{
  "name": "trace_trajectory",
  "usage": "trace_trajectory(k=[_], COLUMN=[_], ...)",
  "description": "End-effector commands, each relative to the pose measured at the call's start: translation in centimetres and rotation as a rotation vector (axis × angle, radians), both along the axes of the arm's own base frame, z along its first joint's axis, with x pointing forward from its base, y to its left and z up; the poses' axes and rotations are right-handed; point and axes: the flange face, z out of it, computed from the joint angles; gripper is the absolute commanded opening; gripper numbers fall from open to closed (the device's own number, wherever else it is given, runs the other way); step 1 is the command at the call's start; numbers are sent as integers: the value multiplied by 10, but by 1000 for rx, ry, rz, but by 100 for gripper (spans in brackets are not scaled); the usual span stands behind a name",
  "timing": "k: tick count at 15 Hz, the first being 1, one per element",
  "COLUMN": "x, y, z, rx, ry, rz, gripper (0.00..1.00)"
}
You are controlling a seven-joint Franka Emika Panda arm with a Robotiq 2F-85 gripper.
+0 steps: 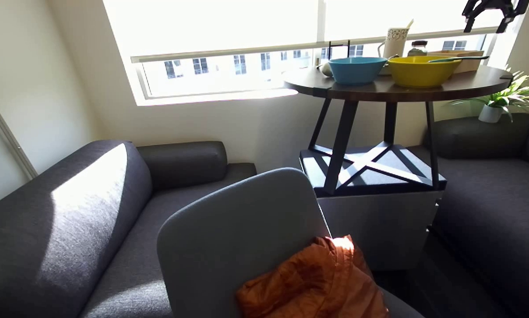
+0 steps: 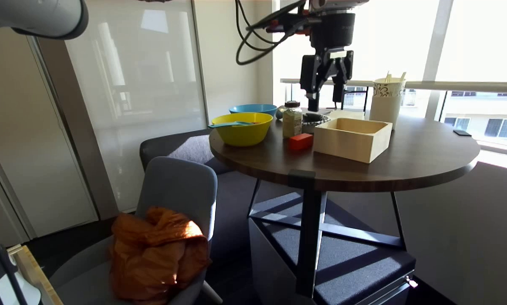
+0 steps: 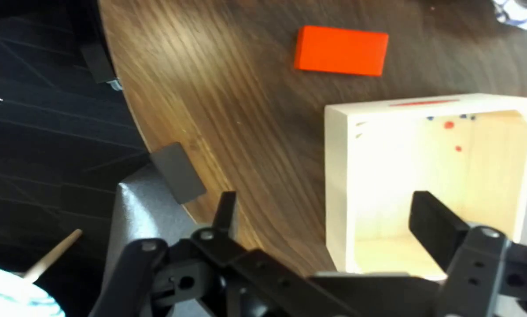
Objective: Pick up the square bowl and pour all its contents into the blue bowl, put the square bowl back on the table
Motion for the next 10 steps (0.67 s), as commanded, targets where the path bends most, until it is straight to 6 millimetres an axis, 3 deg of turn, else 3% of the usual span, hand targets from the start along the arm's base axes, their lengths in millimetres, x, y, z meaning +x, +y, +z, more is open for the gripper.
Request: trace_trajectory(k=[1, 5, 10], x=[15, 26, 27], y=[-13, -26, -28], z=[-26, -59, -69], rx=[-122, -171, -154], ry=[-18, -28, -17], rz=[13, -9, -3], gripper=[100, 100, 100])
